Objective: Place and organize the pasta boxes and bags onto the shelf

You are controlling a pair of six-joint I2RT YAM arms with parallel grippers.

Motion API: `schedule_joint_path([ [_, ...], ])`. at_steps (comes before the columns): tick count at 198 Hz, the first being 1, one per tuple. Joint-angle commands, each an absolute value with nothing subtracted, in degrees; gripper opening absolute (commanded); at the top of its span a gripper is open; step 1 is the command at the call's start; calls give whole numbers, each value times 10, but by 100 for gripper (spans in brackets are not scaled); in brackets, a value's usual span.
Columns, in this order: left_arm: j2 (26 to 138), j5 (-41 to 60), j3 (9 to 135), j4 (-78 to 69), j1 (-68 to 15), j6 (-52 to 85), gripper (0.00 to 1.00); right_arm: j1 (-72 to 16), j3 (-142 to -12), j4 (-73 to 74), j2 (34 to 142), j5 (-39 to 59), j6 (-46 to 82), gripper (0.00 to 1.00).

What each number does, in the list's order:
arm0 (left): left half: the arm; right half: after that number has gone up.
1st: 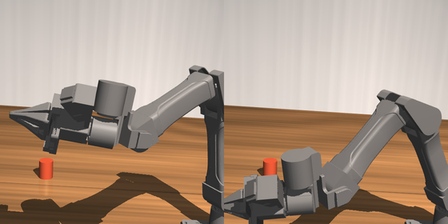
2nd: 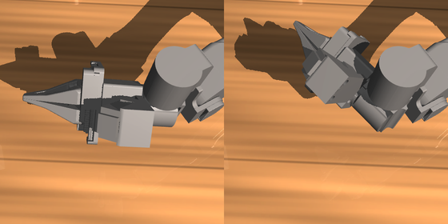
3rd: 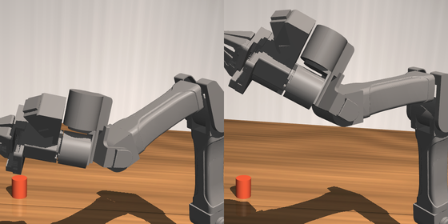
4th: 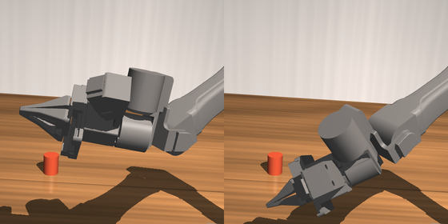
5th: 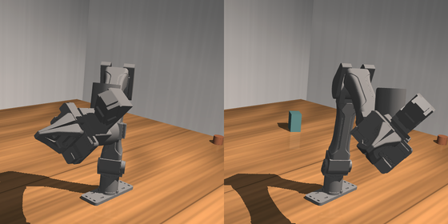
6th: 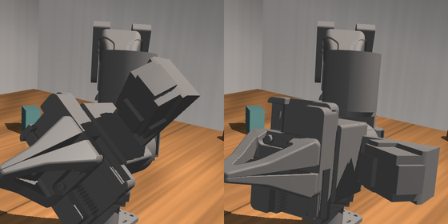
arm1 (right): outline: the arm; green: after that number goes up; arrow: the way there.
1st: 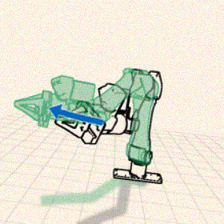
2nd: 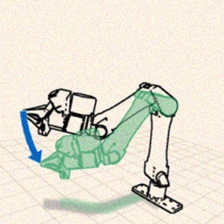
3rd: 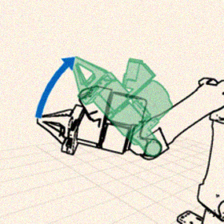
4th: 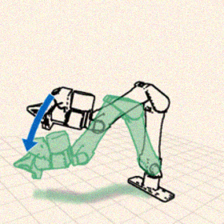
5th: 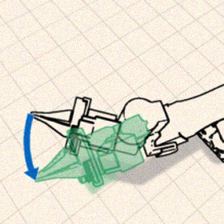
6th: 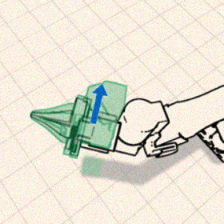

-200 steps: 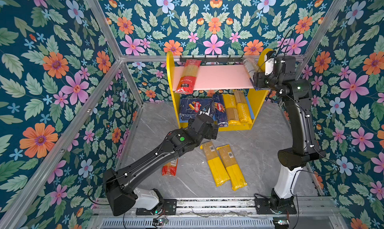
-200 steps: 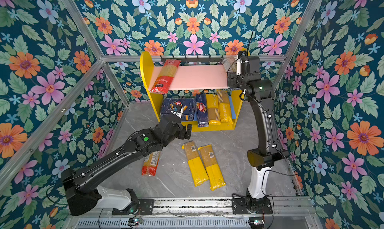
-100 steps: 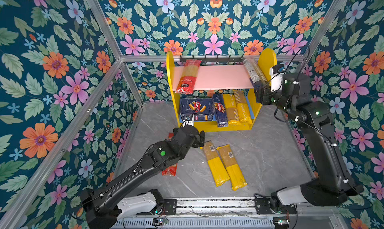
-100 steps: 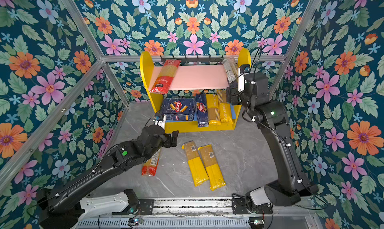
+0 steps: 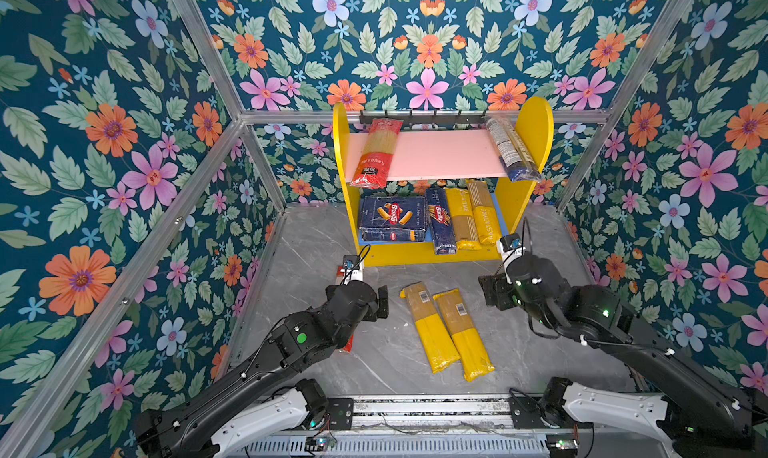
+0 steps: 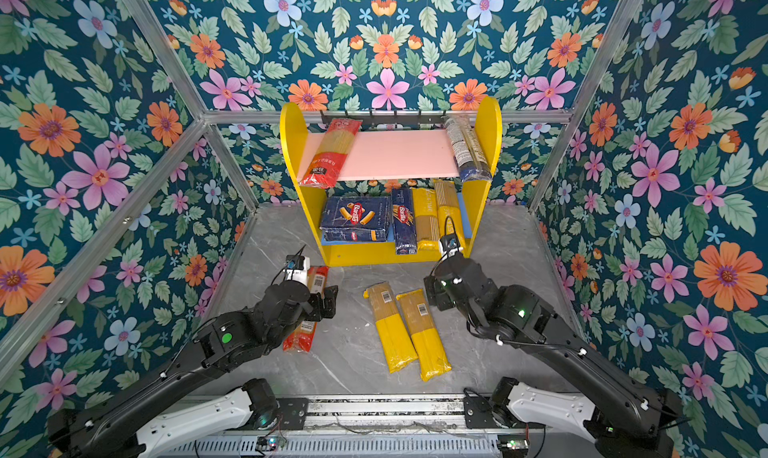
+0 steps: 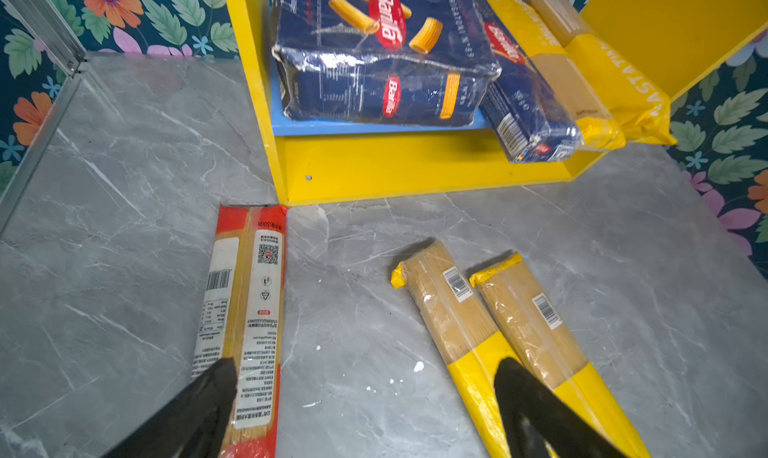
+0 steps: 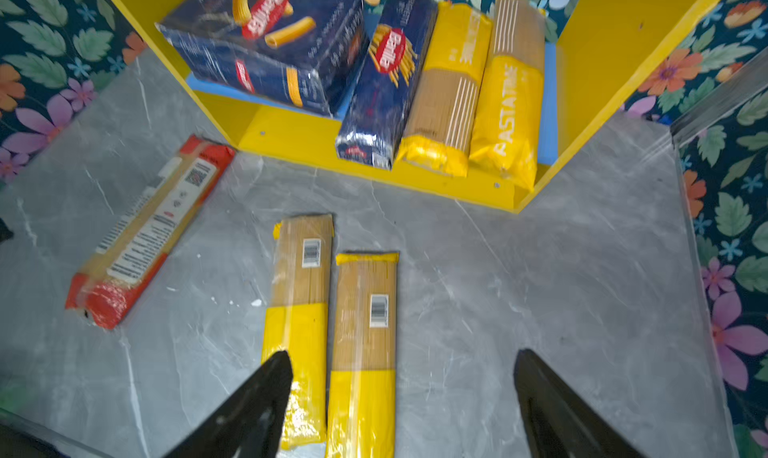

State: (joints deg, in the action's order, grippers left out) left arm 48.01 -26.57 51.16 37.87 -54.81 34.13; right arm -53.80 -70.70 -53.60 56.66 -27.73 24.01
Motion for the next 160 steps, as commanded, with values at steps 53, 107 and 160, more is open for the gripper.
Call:
schedule_joint_path([
  [53,482,-242,415,299,-599,416,98,-620,-452,-502,469,-249,467,86],
  [107,549,-259,376,212,-670,430,98,-673,-341,-438,464,-235,523,95],
  [160,622,-304,398,191,-722,443,100,-728,-264,-379,492,-231,580,96],
])
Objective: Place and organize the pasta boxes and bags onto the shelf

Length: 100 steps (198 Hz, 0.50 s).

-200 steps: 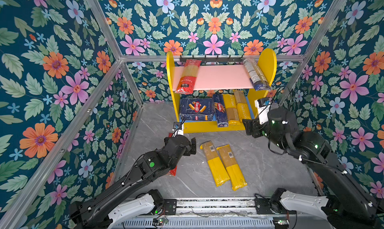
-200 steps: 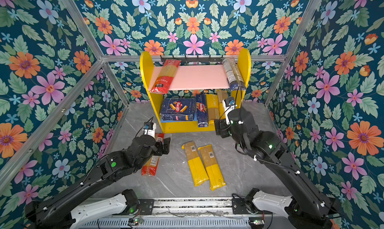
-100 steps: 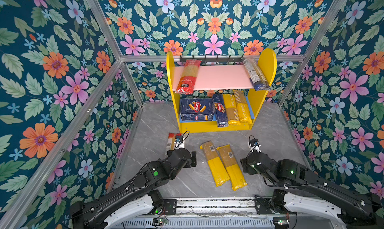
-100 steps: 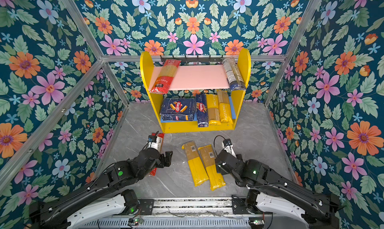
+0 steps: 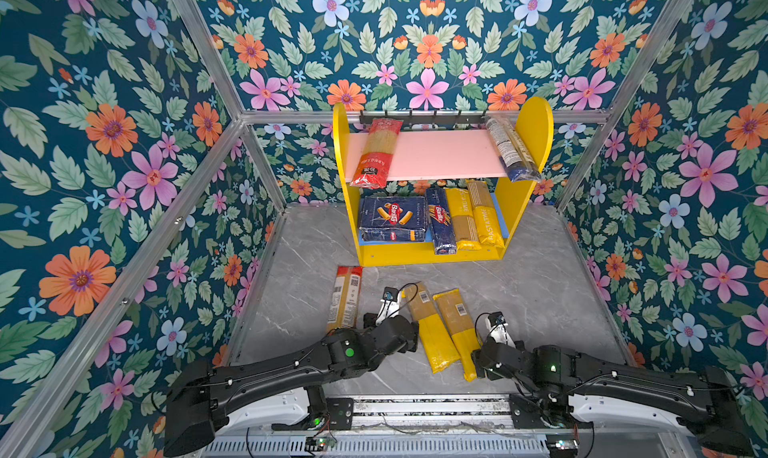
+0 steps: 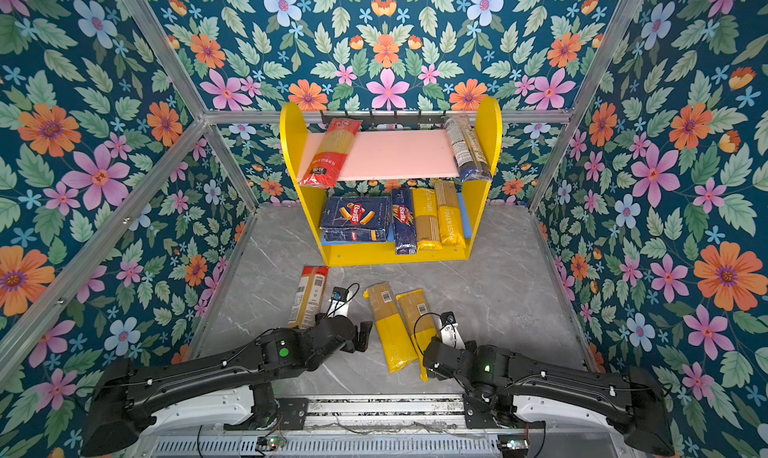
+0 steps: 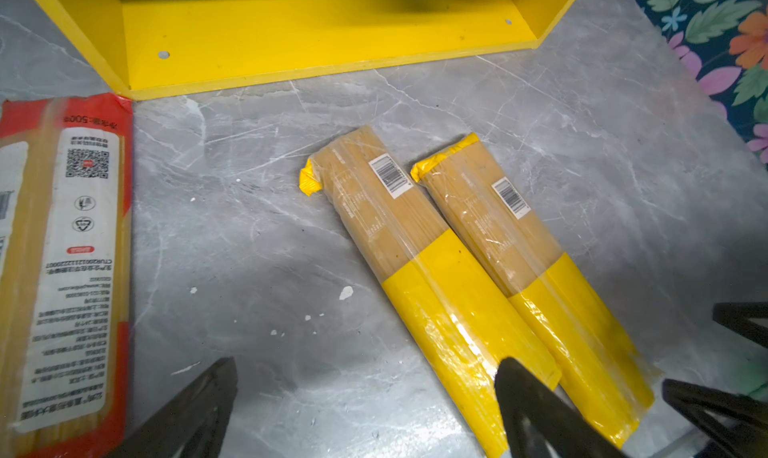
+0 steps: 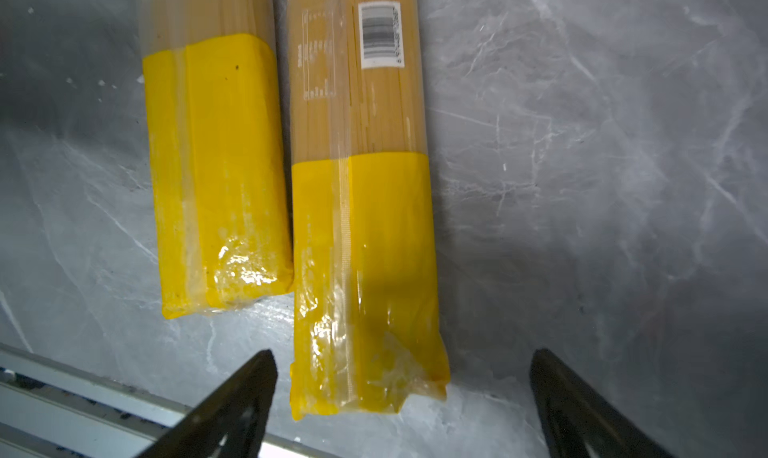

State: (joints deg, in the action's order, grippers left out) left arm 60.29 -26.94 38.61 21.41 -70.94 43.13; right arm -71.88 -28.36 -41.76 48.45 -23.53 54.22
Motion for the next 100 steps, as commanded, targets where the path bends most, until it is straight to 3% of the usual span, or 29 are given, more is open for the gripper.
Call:
schedule_joint_path([
  [1,623,-304,398,191,-722,443,100,-728,-263,-377,492,-231,581,96],
  [100,623,-341,429,231,-747,455,100,-731,-203,-272,534,-201,560,97],
])
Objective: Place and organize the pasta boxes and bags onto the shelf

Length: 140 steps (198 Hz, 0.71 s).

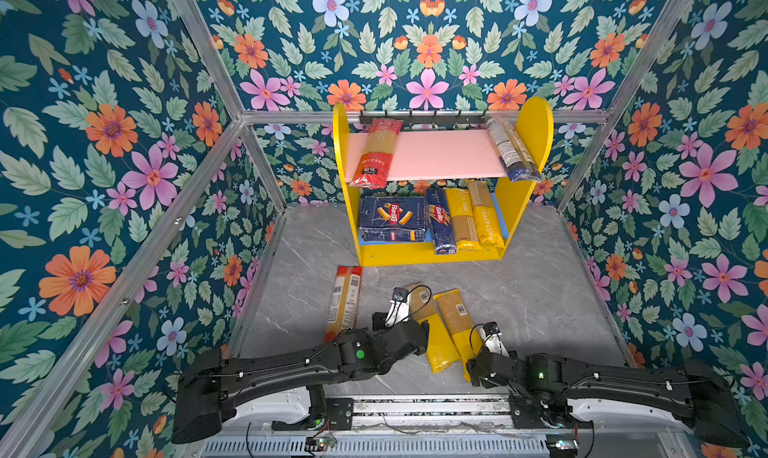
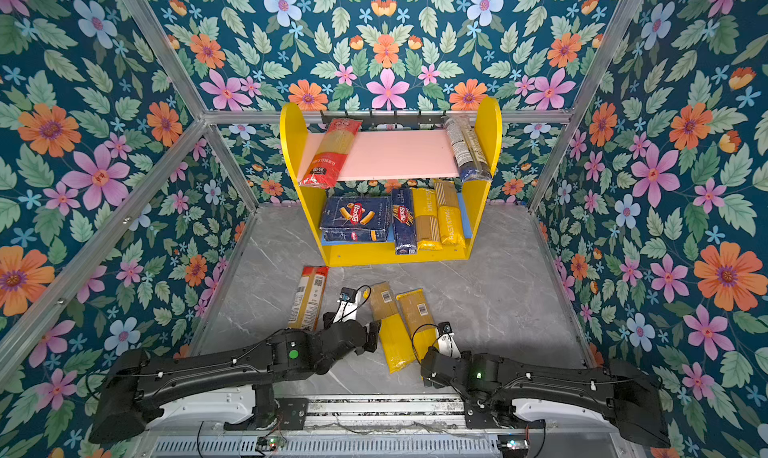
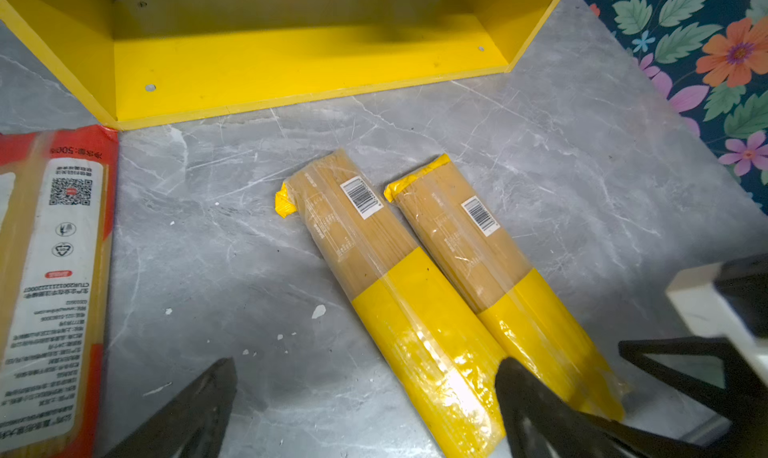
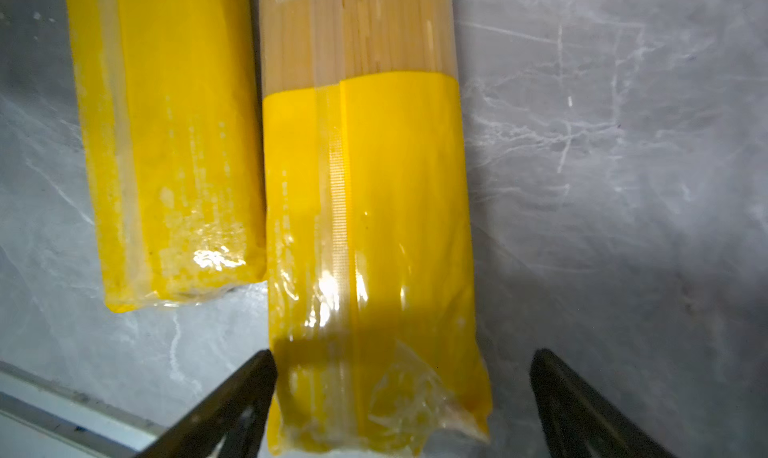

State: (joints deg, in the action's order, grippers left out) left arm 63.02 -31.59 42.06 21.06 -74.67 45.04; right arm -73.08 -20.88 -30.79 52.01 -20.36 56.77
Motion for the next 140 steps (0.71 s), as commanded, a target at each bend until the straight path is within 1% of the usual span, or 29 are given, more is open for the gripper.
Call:
schedule_joint_path([
  [1,622,-342,430,232,-747,456,100,-732,-203,-271,534,-201,559,97],
  [36,609,-341,431,243,-748,457,100,-732,-202,-241,573,-203,541,95],
  [79,596,-348,428,249,-748,457,100,-731,-226,-223,658,-209,535,95],
  [108,591,-349,431,255,-748,456,100,-732,-247,-202,724,-204,525,90],
  [119,588,-349,432,260,-748,457,100,-732,-253,-194,747,-204,525,87],
  [129,585,-351,432,263,-748,457,100,-731,-258,-189,766,-205,526,82],
  [136,581,-352,431,267,-748,457,100,-731,-261,-185,777,-206,527,77],
  [140,580,-352,430,268,-748,458,100,-731,-263,-184,782,-206,529,72],
])
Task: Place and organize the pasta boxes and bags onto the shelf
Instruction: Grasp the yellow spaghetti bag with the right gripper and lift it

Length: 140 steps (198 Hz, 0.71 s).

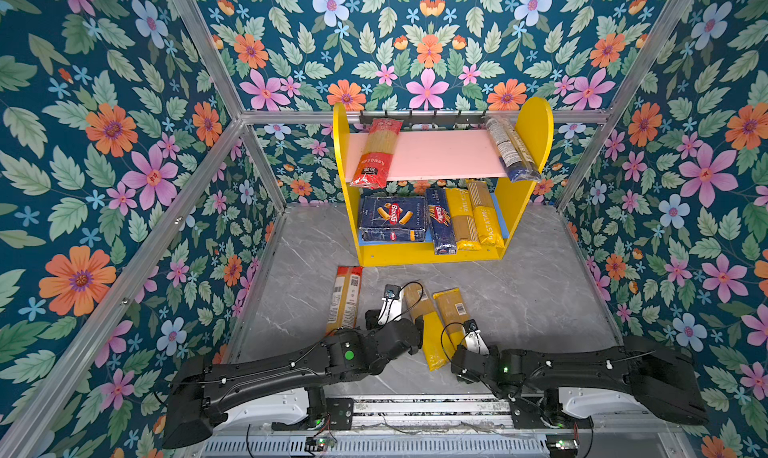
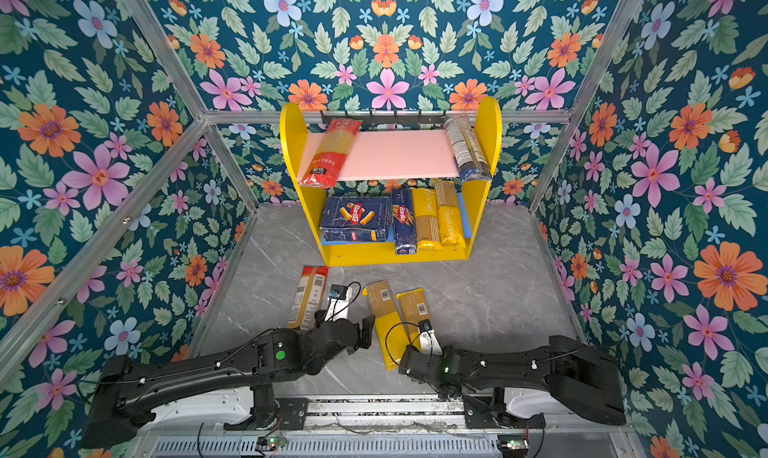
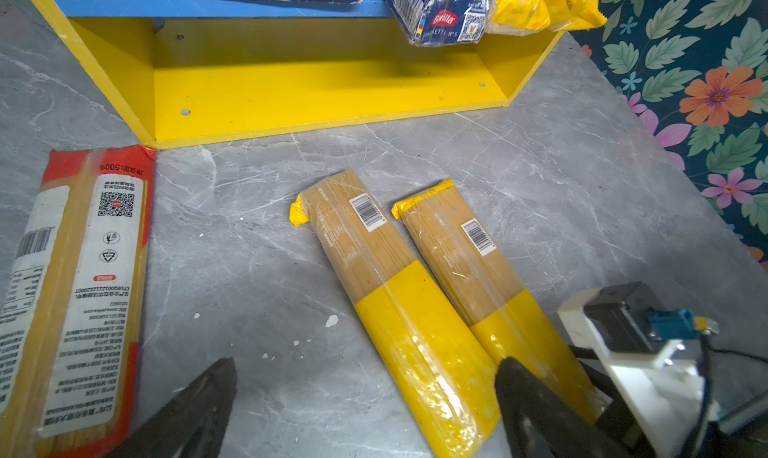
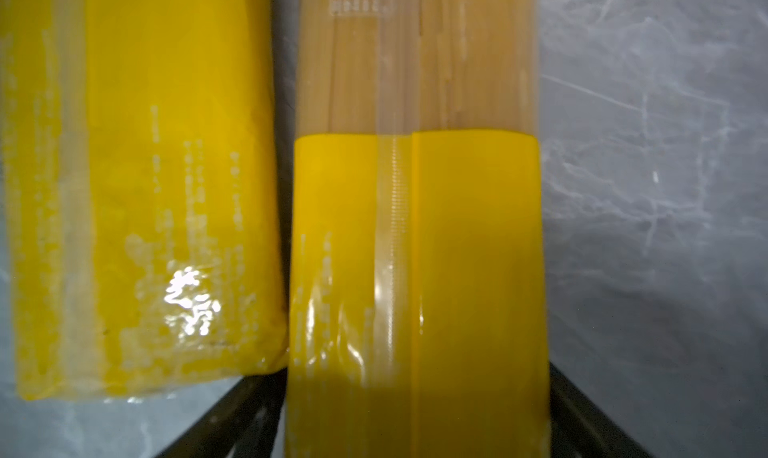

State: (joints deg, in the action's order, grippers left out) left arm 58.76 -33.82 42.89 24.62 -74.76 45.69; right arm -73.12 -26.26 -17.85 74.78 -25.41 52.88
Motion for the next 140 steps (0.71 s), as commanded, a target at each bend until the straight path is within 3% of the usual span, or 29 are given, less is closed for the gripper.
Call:
schedule_joint_path([
  [1,579,-353,431,269,-748,458,100,-732,-264,-183,785,-206,529,70],
  [11,573,-354,429,273,-748,458,100,-732,-265,-178,797,-205,532,58],
  [28,561,-359,428,283,-749,462,100,-731,-269,-172,808,-200,537,45],
  [68,532,-373,432,304,-749,466,100,-732,-289,-215,783,-208,537,26],
  [140,512,-396,466,341,-749,457,100,-731,-352,-350,619,-235,510,22],
])
